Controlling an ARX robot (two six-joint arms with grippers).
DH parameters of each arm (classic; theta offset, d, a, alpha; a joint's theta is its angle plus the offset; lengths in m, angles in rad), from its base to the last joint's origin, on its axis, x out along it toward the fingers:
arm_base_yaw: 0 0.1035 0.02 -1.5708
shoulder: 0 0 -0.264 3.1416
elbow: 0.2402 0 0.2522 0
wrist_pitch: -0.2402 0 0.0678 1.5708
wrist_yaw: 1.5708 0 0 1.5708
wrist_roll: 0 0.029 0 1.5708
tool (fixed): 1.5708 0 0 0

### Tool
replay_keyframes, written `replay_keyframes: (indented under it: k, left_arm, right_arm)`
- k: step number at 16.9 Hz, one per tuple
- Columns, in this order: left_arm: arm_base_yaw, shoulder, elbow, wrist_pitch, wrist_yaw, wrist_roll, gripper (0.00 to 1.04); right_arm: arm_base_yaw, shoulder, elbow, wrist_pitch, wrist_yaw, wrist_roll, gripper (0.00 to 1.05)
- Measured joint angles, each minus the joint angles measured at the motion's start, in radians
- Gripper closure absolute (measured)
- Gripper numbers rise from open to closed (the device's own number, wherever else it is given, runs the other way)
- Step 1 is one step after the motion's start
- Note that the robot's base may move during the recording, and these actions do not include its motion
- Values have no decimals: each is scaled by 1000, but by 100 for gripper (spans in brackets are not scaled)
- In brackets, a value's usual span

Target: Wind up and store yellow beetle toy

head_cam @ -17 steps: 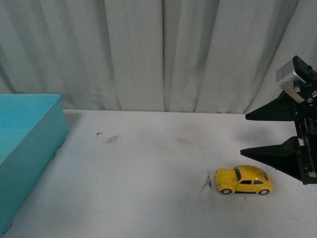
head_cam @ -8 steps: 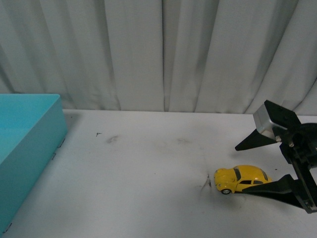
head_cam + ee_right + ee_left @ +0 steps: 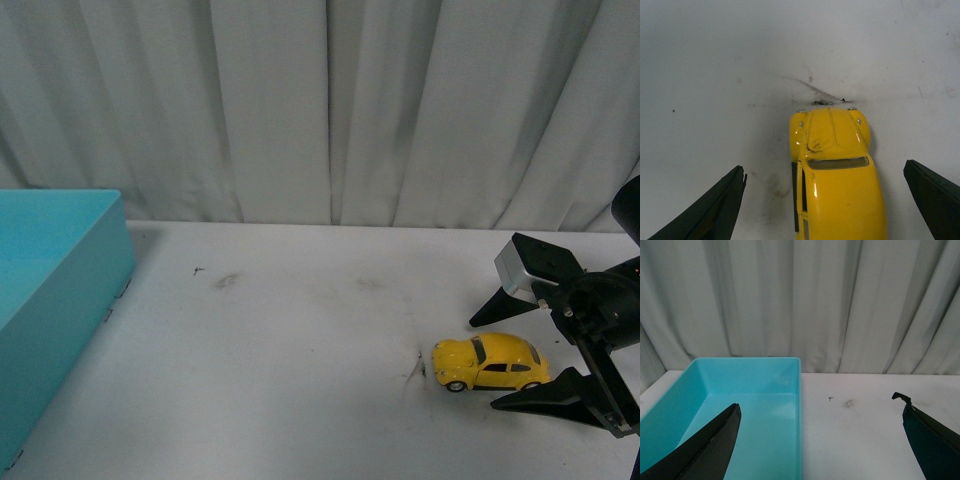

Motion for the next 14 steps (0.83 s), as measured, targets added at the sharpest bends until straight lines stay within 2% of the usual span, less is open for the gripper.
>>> replay_keyframes:
  k: [4,5,10,14]
  left_arm:
    - [0,0,0,0,0,0,7]
    - [0,0,0,0,0,0,7]
    - [0,0,0,0,0,0,7]
    - [0,0,0,0,0,0,7]
  right_arm:
    - [1,21,25,5,5,-5,7]
    - [1,27,31,7,5,-5,11]
    - [7,34,37,-3,13,-16,62]
    - [6,34,41,-13,12,-31,63]
